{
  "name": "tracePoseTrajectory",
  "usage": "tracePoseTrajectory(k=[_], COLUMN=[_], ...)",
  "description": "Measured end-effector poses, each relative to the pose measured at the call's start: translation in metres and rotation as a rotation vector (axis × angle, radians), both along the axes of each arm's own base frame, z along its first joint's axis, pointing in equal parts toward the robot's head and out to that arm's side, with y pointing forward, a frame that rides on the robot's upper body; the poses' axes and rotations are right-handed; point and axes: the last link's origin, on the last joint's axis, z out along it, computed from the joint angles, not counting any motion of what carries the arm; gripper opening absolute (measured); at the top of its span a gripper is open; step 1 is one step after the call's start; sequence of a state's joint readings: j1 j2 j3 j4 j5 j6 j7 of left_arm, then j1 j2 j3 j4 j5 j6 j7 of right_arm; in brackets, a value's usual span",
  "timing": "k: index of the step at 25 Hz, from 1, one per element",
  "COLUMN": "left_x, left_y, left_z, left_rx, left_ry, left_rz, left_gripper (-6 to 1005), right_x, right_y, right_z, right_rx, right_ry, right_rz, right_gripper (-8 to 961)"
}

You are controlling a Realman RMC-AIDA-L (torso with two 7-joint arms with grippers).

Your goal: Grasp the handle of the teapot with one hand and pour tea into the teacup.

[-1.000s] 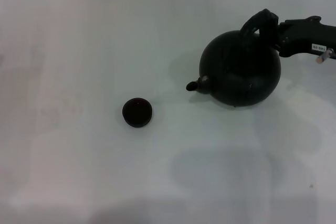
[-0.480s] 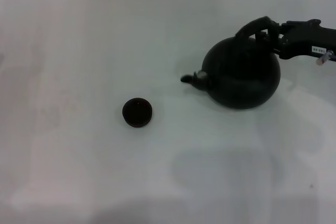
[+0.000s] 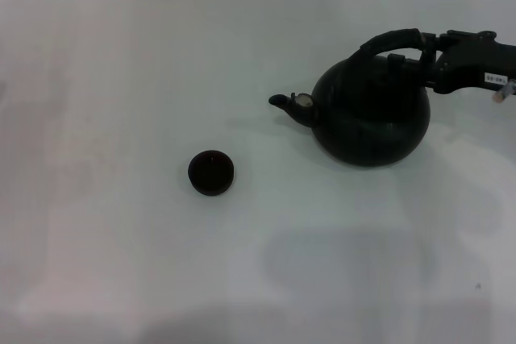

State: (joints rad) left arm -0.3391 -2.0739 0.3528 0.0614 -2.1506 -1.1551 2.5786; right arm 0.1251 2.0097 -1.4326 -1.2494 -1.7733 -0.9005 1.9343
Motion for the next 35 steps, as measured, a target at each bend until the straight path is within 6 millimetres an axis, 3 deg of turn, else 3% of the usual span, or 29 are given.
tracePoseTrajectory(k=[10, 16, 19, 26, 30, 35], left_x=[0.0, 0.001, 0.001, 0.001, 0.003, 0.005], left_y=[0.001, 0.001, 0.001, 0.001, 0.004, 0.008], left_z=[0.001, 0.001, 0.001, 0.0, -0.001, -0.003], left_rx=[0.001, 0.0, 0.0, -0.001, -0.003, -0.01], left_ry=[0.001, 0.003, 0.003, 0.004, 0.003, -0.001], left_rz=[-0.002, -0.003, -0.003, -0.003, -0.011, -0.011], left_gripper=[888, 888, 888, 887, 887, 888], right_x=[0.011, 0.034, 0.046, 0.087, 0.096, 0.094], right_y=[-0.016, -0.023, -0.024, -0.027, -0.03, -0.022], right_z=[0.034, 0.063, 0.074, 0.085, 0.076, 0.05], right_rx=[-0.059, 0.002, 0.091, 0.477, 0.658, 0.837], right_ry=[0.075, 0.164, 0.302, 0.677, 0.599, 0.313], right_rz=[-0.007, -0.048, -0.057, -0.099, -0.041, 0.077], right_gripper=[809, 878, 877, 875, 874, 873])
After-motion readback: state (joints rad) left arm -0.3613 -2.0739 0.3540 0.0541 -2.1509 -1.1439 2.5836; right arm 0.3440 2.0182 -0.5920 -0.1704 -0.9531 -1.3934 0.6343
